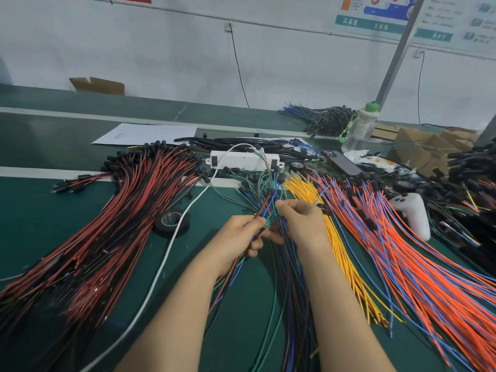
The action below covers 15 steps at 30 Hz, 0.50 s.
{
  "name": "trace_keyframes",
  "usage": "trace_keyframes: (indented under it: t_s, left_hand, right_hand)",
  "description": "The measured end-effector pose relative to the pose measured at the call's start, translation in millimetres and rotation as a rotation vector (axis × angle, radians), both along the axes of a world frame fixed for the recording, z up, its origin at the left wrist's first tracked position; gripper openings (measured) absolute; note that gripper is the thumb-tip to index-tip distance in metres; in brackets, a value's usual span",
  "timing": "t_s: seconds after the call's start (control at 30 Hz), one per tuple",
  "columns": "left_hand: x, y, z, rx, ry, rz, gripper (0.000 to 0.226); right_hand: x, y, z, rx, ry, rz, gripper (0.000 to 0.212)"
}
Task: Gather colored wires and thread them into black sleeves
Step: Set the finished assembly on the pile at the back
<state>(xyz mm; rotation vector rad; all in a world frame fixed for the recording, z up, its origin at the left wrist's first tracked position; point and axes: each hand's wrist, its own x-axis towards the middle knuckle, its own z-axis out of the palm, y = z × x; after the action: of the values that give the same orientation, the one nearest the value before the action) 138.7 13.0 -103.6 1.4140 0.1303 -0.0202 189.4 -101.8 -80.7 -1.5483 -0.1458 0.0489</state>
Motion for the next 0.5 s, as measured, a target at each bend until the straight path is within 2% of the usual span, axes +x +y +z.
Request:
trace_keyframes:
  t_s: [0.17, 0.37, 0.43, 0.5]
  left_hand:
    - [-2.5, -0.7, 4.2, -0.028, 0.034, -0.007, 0.025]
    - [-6.5, -2.7, 7.3, -0.087, 0.117, -0.078, 0.027]
    - [-6.5, -3.5, 11.1, -0.071, 0.111, -0.027, 0.027]
    - [-9.3, -3.0, 22.3, -0.141, 0.055, 0.044, 0.026]
  right_hand:
    - [-1.9, -0.4, 0.6, -0.037, -0.01, 0.017, 0.024]
    - [-3.5, 3.9, 0.0, -0.097, -0.027, 0.127, 0.013]
    - [-3.0, 1.4, 2.0, -0.035, 0.005, 0.092, 0.015]
    - [0.5, -5.0, 2.3, -0.063, 0.008, -0.015, 0.014]
